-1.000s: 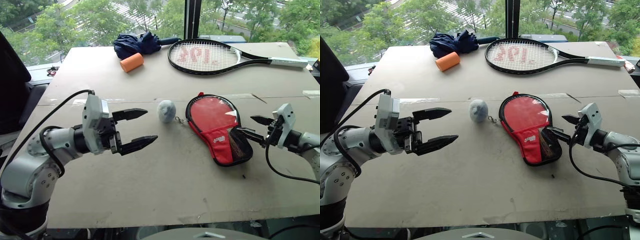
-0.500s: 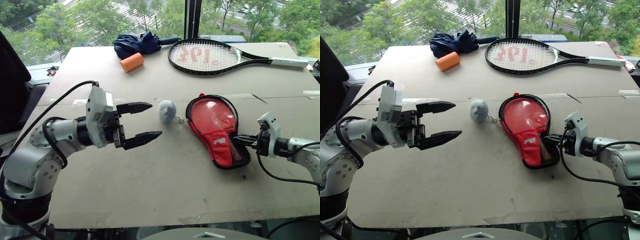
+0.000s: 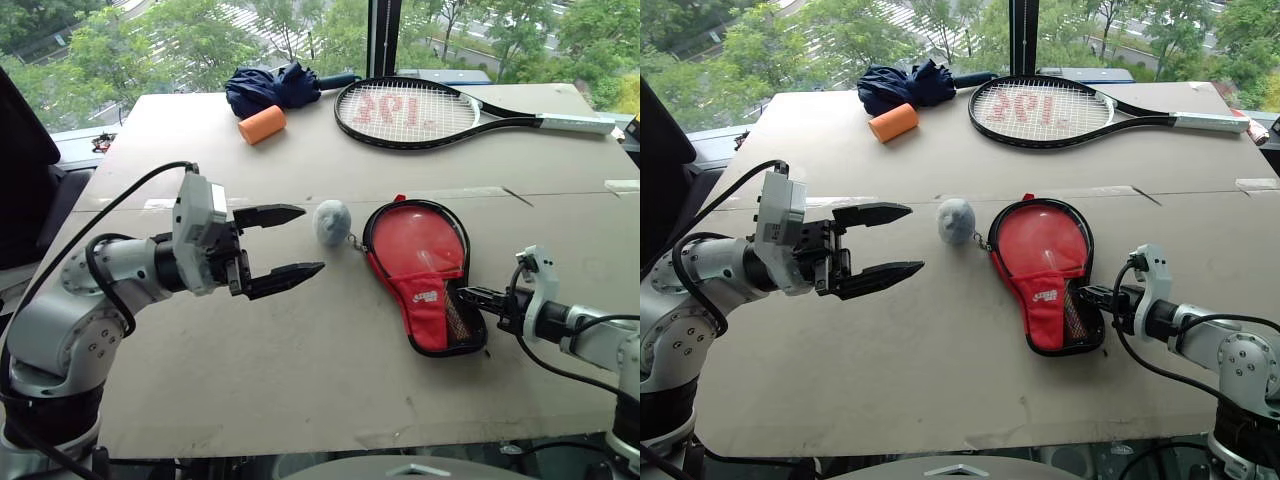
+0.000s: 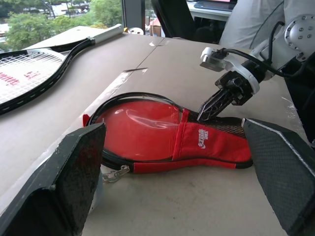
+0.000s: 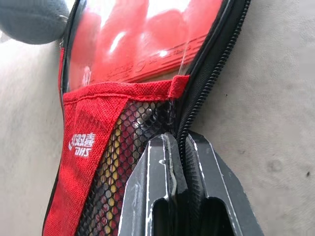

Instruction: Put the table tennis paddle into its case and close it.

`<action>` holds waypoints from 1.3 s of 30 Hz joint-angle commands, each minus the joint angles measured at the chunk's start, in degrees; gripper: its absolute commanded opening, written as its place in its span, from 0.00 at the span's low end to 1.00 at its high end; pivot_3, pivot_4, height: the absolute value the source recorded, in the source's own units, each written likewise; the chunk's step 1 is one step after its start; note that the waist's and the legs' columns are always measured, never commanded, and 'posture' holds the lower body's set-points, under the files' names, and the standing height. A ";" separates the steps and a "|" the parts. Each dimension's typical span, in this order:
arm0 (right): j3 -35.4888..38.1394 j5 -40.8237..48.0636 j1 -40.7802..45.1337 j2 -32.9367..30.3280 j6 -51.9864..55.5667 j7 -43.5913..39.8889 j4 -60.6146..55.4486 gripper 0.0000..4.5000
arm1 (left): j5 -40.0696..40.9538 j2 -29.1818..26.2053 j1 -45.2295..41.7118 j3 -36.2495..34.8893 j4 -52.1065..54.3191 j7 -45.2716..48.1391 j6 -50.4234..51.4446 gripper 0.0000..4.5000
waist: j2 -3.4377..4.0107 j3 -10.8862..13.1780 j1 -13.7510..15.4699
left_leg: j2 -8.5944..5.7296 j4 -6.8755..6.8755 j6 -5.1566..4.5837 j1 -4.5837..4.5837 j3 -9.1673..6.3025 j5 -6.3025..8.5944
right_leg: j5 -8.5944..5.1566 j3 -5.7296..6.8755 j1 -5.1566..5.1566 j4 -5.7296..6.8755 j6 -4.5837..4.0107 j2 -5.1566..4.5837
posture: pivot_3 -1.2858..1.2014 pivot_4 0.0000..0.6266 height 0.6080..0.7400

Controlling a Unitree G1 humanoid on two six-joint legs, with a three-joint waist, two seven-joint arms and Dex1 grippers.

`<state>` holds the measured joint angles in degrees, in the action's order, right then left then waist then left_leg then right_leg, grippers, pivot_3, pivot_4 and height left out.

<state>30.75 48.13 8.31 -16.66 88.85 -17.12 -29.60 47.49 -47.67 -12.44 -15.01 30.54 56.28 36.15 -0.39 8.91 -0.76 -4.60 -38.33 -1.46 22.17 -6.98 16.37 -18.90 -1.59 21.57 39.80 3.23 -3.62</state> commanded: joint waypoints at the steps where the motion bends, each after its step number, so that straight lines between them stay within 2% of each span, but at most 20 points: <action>1: 2.08 1.98 -1.69 5.27 3.65 6.21 -5.31 0.01 | 0.60 -0.55 -0.38 -0.43 0.72 0.60 -0.97 1.00 | 0.01 -0.01 0.00 | 0.00 0.00 0.00 0.00 0.01 0.00 | 0.00 -0.01 0.02 0.01 0.00 0.00 | 0.52 0.24 1.00; 4: 2.54 5.84 -4.01 11.62 3.65 11.57 -8.15 0.01 | 0.57 -0.65 -0.93 0.03 0.30 1.34 -1.02 1.00 | 0.02 -0.02 -0.06 | 0.00 0.04 0.01 -0.02 0.00 -0.01 | 0.00 0.00 0.04 0.00 0.00 0.01 | 0.52 0.24 1.00; 9: 3.60 12.95 -5.16 17.64 3.65 19.84 -9.56 0.01 | 0.06 -0.69 -1.73 0.33 -0.77 2.12 -1.31 1.00 | 0.05 -0.03 -0.36 | 0.01 0.06 0.02 -0.11 0.06 -0.01 | 0.00 -0.07 0.04 0.03 0.00 0.02 | 0.52 0.24 1.00; 15: 3.98 18.88 -5.61 17.69 3.65 25.67 -8.53 0.01 | -0.32 -0.69 -2.26 0.98 -1.48 2.69 -1.83 1.00 | 0.05 -0.03 -0.41 | 0.01 0.10 0.03 -0.11 0.06 -0.01 | 0.00 -0.07 0.05 0.02 0.00 0.03 | 0.52 0.24 1.00; 19: 2.90 20.47 -5.25 11.14 3.25 23.69 -8.88 0.01 | -0.91 -0.38 -2.37 1.67 -1.97 2.88 -2.23 1.00 | 0.07 -0.02 -0.43 | 0.00 0.10 0.02 -0.10 0.08 -0.01 | 0.00 -0.07 0.05 0.01 0.00 0.02 | 0.52 0.24 1.00; 21: 2.25 21.06 -5.10 7.86 1.83 22.36 -8.51 0.14 | -1.10 -0.16 -2.45 2.00 -2.13 2.67 -2.26 1.00 | 0.07 -0.02 -0.36 | 0.00 0.09 0.02 -0.09 0.08 -0.01 | 0.00 -0.07 0.05 0.00 0.00 0.02 | 0.52 0.24 1.00; 22: 2.00 21.57 -4.83 5.81 0.84 21.07 -8.48 0.17 | -1.21 -0.02 -2.46 2.21 -2.11 2.59 -2.33 1.00 | 0.07 -0.02 -0.34 | 0.00 0.09 0.02 -0.09 0.08 -0.01 | 0.00 -0.06 0.05 0.00 0.00 0.02 | 0.52 0.24 1.00; 23: 1.82 21.83 -4.62 3.60 -0.06 19.79 -8.42 0.29 | -1.17 0.18 -2.48 2.40 -2.12 2.46 -2.27 1.00 | 0.07 -0.01 -0.35 | 0.00 0.09 0.02 -0.09 0.07 -0.01 | 0.00 -0.05 0.05 0.00 0.00 0.02 | 0.52 0.24 1.00; 26: 1.56 23.39 -4.59 -4.41 -2.50 13.40 -8.08 0.55 | -1.87 1.15 -2.94 3.81 -2.27 1.44 -2.32 1.00 | 0.09 0.00 -0.29 | -0.01 0.05 0.01 -0.05 0.11 -0.01 | 0.00 -0.08 0.03 0.01 0.00 0.02 | 0.52 0.24 1.00; 27: 1.56 23.64 -4.93 -8.35 -4.16 8.91 -8.48 0.62 | -2.69 1.90 -3.33 4.92 -2.33 0.35 -2.41 1.00 | 0.08 0.00 -0.24 | -0.01 0.04 0.00 -0.03 0.12 -0.01 | 0.00 -0.08 0.02 0.00 0.00 0.02 | 0.52 0.24 1.00; 30: 0.20 20.68 -7.45 -17.92 -10.31 -1.61 -9.42 0.62 | -5.82 4.06 -4.79 8.76 -3.13 -3.12 -1.78 1.00 | 0.06 0.01 -0.06 | -0.02 0.01 -0.02 0.00 0.12 0.00 | 0.00 -0.05 0.00 -0.01 0.01 0.02 | 0.52 0.24 1.00; 33: -2.15 12.34 -10.46 -22.82 -22.67 -11.14 -10.14 0.62 | -10.66 7.63 -6.72 14.14 -4.81 -6.16 -3.13 1.00 | 0.02 0.02 -0.01 | 0.00 0.01 -0.03 0.01 0.09 0.00 | 0.00 -0.01 -0.03 -0.01 0.01 0.05 | 0.52 0.24 1.00; 37: -4.73 5.77 -14.01 -23.87 -35.21 -20.18 -9.93 0.62 | -14.97 10.00 -7.89 18.08 -6.87 -6.87 -4.77 1.00 | -0.04 0.05 -0.11 | -0.01 -0.03 -0.02 0.04 0.13 0.00 | 0.01 -0.04 -0.03 0.00 0.02 0.05 | 0.52 0.24 1.00; 39: -8.19 -1.02 -16.29 -23.02 -46.56 -26.35 -11.54 0.62 | -18.35 10.71 -8.67 17.96 -10.91 -7.85 -7.73 1.00 | -0.04 0.05 -0.13 | 0.01 -0.02 -0.01 0.03 0.13 -0.01 | 0.01 -0.06 -0.01 0.01 0.02 0.07 | 0.52 0.24 1.00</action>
<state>24.31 51.67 -7.08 -40.04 51.59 -38.04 -37.87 31.66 -37.04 -19.97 4.26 21.36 49.41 31.60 -0.43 8.96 -0.89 -4.59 -38.36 -1.46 22.20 -6.87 16.35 -18.89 -1.62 21.56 39.81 3.25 -3.55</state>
